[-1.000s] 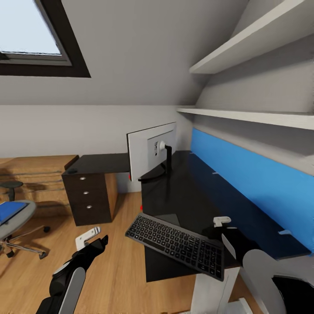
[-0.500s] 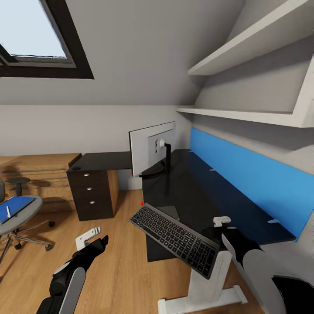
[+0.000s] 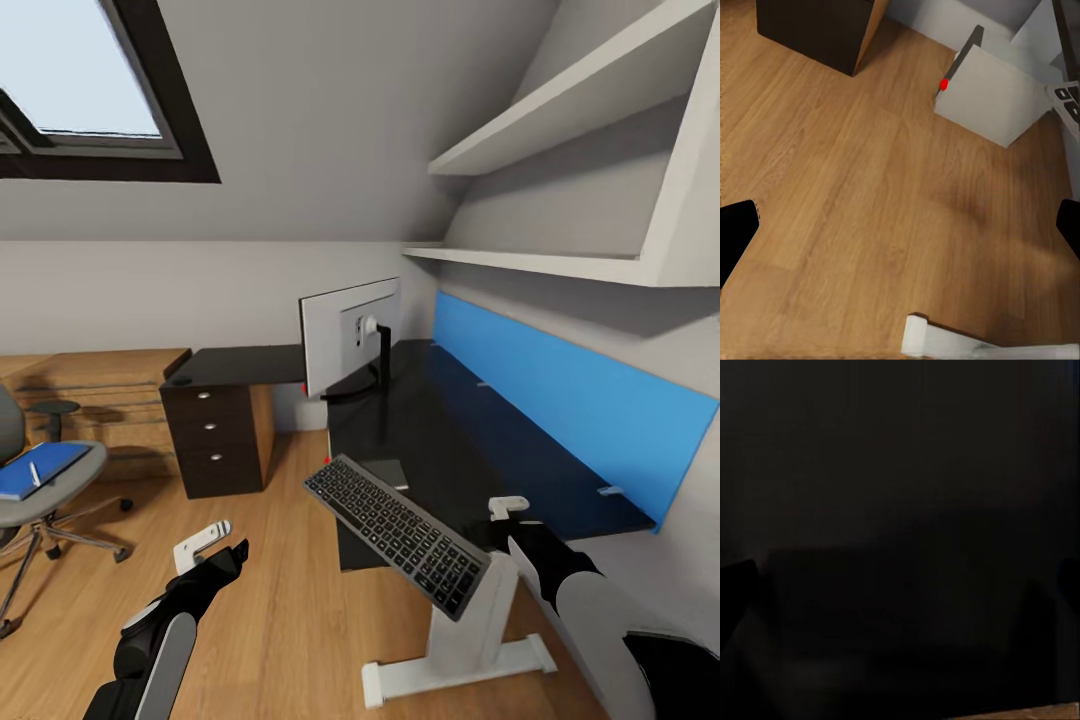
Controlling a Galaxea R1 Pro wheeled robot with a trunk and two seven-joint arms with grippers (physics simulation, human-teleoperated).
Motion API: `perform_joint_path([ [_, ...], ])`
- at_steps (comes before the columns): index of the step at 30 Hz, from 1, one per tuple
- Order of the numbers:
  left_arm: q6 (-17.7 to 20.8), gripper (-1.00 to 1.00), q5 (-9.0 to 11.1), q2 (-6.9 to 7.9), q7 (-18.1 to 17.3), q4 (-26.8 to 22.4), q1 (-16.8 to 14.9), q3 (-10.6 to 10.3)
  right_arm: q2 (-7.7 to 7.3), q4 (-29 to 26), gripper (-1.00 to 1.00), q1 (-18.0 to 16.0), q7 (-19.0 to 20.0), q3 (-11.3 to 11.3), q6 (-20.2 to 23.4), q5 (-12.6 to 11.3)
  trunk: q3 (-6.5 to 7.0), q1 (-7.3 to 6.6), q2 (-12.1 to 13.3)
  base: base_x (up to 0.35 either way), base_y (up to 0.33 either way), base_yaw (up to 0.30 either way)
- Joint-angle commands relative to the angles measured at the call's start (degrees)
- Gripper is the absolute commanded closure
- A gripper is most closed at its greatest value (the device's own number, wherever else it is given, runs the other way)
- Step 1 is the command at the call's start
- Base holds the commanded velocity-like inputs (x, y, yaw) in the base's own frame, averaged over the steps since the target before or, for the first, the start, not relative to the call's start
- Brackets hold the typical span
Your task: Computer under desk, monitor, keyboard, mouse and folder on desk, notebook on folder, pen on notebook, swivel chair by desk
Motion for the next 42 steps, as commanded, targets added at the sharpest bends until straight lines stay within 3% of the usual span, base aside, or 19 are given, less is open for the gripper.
perform_joint_path([
  [1, 0.21, -1.00, 0.61, -0.03, 0.40, -0.08, -0.04, 0.05, 0.02, -0.06, -1.00, 0.02, 0.45, -0.27, 0.47, 0.94, -0.07, -0.03, -0.04, -0.182, 0.000, 0.000],
  [26, 0.19, -1.00, 0.61, -0.03, 0.40, 0.01, -0.04, -0.25, 0.01, -0.20, -1.00, 0.02, 0.45, -0.22, 0.44, 1.01, -0.07, -0.03, -0.04, -0.118, 0.057, 0.000],
  [31, 0.19, -1.00, 0.61, -0.03, 0.41, 0.14, -0.04, -1.74, -0.06, -0.60, -1.00, 0.02, 0.08, -0.34, 0.02, 1.01, -0.07, -0.03, -0.04, -0.005, 0.002, 0.000],
  [42, 0.14, -1.00, 0.61, 0.02, 0.41, 1.10, -0.04, -2.69, -0.21, -2.66, -1.00, 0.03, 0.02, -0.92, -0.37, 0.94, -0.07, -0.03, -0.04, 0.000, 0.000, 0.000],
])
